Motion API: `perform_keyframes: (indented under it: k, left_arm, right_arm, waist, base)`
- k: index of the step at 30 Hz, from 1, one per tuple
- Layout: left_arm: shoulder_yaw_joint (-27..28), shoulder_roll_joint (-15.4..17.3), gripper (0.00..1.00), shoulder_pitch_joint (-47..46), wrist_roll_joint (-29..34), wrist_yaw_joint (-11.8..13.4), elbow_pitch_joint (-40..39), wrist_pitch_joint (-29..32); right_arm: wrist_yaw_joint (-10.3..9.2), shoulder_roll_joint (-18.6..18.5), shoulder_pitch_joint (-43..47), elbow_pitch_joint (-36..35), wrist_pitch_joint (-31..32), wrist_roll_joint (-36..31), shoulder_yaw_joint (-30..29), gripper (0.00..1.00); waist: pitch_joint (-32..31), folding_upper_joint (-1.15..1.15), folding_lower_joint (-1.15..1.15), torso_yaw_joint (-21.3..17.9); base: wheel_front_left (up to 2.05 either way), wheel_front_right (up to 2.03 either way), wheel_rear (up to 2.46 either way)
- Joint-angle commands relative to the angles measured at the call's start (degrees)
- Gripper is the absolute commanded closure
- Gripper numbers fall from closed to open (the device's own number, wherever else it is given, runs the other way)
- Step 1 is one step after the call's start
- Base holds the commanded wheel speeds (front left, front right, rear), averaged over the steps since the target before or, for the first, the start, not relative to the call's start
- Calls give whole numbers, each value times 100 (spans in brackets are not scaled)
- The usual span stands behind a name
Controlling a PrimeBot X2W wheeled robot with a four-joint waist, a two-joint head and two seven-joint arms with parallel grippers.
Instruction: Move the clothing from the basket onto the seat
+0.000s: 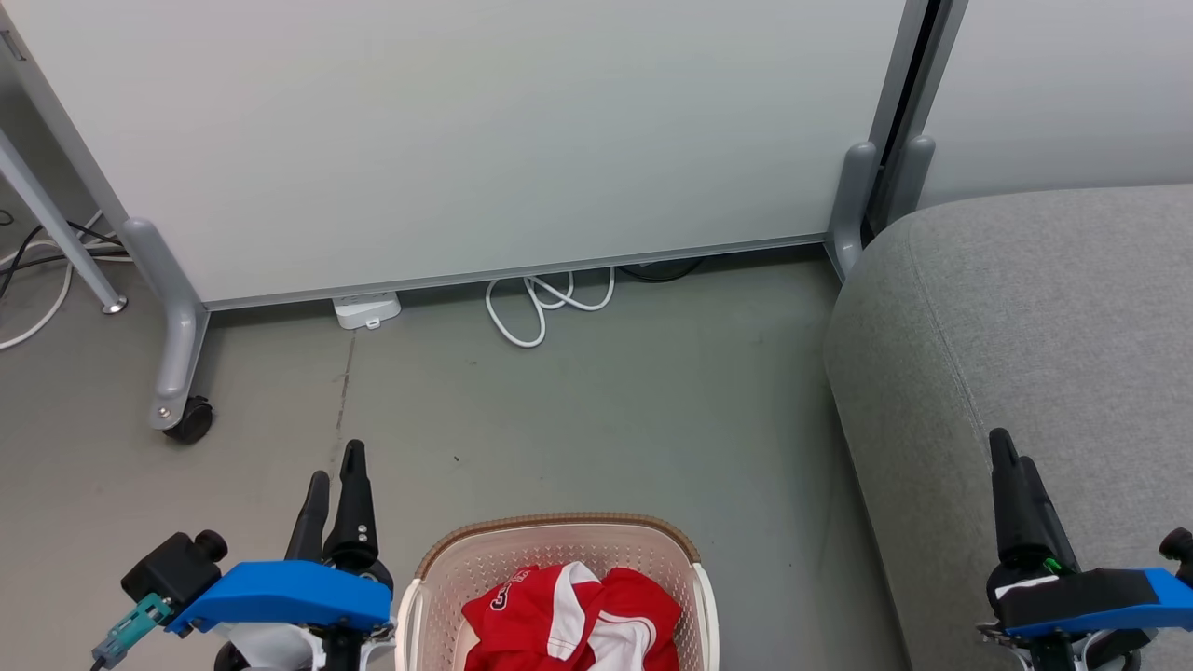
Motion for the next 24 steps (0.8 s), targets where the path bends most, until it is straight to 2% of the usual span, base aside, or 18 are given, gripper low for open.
perform_keyframes:
  k: [1,24]
  left_arm:
    - [-43,47,0,-186,217,23,-67,-58]
    - [-476,54,0,-240,1996,134,1,-467]
  right_arm:
    - [12,-46,-27,-106,-59,-213,13,0]
    - [16,-64,87,-148,-469,-2093,57,0]
  waist:
    - [0,0,0,5]
    - [-21,0,0,96]
  base:
    - [0,0,0]
    - [0,0,0]
